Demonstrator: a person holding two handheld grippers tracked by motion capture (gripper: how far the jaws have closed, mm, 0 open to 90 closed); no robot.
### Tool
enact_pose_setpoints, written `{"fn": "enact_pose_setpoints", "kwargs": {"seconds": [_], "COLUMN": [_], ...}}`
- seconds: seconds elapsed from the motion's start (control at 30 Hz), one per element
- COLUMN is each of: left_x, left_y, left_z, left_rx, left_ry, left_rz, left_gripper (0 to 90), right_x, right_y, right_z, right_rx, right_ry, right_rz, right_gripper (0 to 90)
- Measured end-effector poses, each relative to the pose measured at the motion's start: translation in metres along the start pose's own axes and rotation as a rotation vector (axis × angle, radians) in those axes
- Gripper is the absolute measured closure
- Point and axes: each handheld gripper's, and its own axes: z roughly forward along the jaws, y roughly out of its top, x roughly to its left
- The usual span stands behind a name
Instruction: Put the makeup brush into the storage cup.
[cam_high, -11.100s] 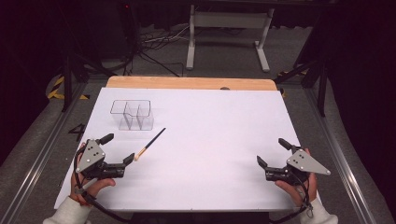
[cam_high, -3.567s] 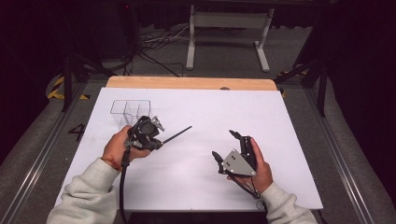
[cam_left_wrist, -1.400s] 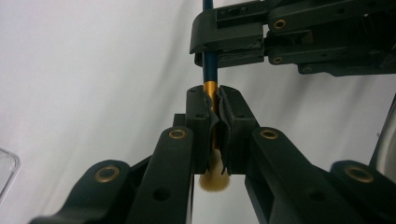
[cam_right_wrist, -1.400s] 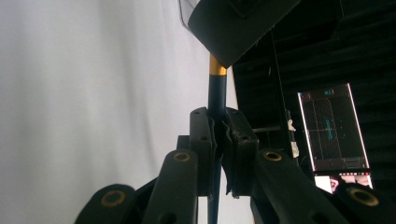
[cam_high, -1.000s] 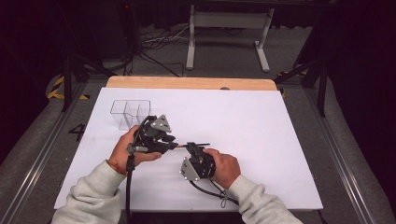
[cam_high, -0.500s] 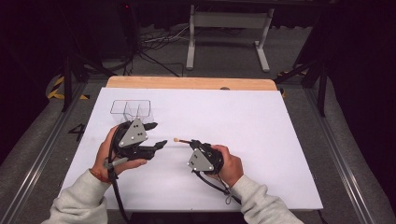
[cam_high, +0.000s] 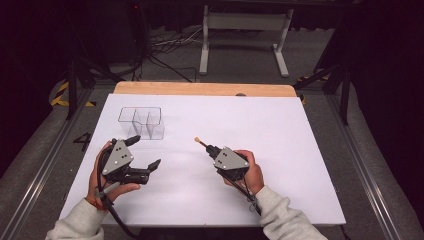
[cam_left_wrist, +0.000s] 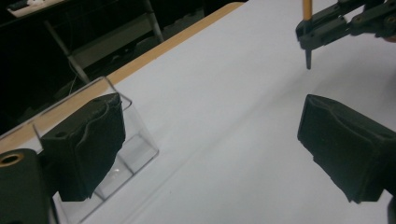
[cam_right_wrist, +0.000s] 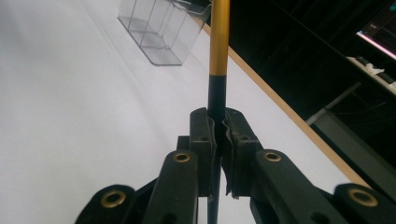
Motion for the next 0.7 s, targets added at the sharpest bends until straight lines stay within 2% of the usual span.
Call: {"fn": "enact_pose_setpoints", "kwargs": {"seconds": [0.03, 0.07, 0.23, 0.37, 0.47, 0.7], "left_x": [0.002, 0.002, 0.010, 0.014, 0.015, 0.014], "left_y": [-0.011, -0.011, -0.038, -0.053, -0.061, -0.072], "left_z": [-0.003, -0.003, -0.011, -0.014, -0.015, -0.019], "left_rx": [-0.010, -0.010, -0.040, -0.041, -0.049, -0.061], "left_ry": [0.014, 0.014, 0.032, 0.048, 0.047, 0.066], "left_rz": [-0.026, -0.026, -0.138, -0.167, -0.196, -0.214], "left_gripper": [8.2, 8.2, 8.4, 8.2, 8.1, 7.8], "right_x": [-0.001, -0.001, -0.009, -0.013, -0.014, -0.011], "right_y": [0.000, 0.000, -0.001, -0.003, -0.004, -0.006], "right_z": [0.000, 0.000, -0.001, -0.001, -0.002, 0.001], "right_rx": [-0.005, -0.005, -0.040, -0.052, -0.064, -0.090], "right_ry": [0.010, 0.010, 0.061, 0.081, 0.090, 0.134], "right_rz": [0.020, 0.020, 0.120, 0.174, 0.188, 0.242], "right_gripper": [83.4, 83.4, 83.4, 83.4, 83.4, 83.4]}}
